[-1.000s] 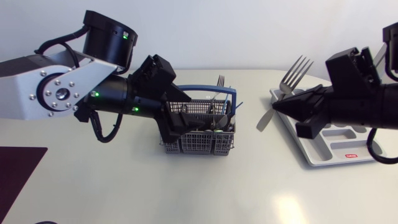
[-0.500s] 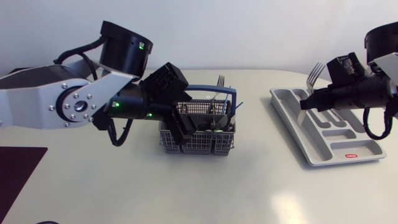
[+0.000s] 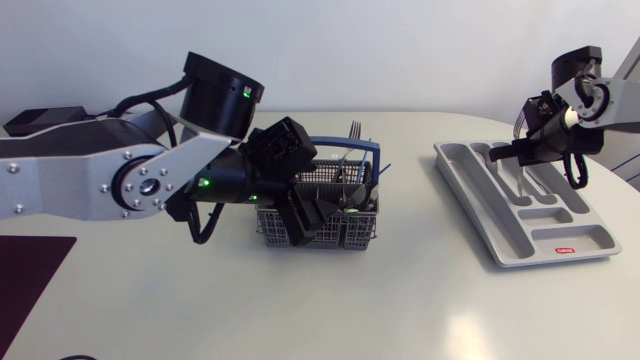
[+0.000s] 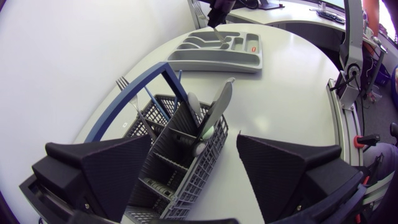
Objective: Sort the cutlery from the basket into the organizer compartments.
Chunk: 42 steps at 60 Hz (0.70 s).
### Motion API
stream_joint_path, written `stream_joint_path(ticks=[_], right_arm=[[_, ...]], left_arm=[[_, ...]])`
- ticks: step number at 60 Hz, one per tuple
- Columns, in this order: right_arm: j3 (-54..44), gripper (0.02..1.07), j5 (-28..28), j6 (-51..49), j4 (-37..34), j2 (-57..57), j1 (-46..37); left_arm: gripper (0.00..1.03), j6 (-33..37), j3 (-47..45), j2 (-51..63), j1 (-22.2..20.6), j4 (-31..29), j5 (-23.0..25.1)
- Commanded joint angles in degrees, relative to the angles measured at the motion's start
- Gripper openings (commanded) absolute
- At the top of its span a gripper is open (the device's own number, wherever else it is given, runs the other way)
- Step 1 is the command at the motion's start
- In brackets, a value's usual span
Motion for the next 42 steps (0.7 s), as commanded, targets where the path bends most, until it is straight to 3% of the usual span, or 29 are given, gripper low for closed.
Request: stream_joint_path(ticks=[1, 24, 42], right_arm=[[5.18, 0.08, 2.12, 1.74, -0.63, 4.13, -0.81], [19.59, 0.08, 6.6, 3.15, -4.68, 19.16, -4.06], [23.2, 0.08, 7.39, 2.44, -5.2, 24.61, -5.21]], left_arm=[[0.95, 1.1, -1.23, 1.11, -0.64, 0.43, -0.57], [0.95, 1.1, -0.61, 1.2, -3.1, -0.1, -2.68], [0.95, 1.01, -0.79, 1.55, -3.54, -0.1, -2.68]])
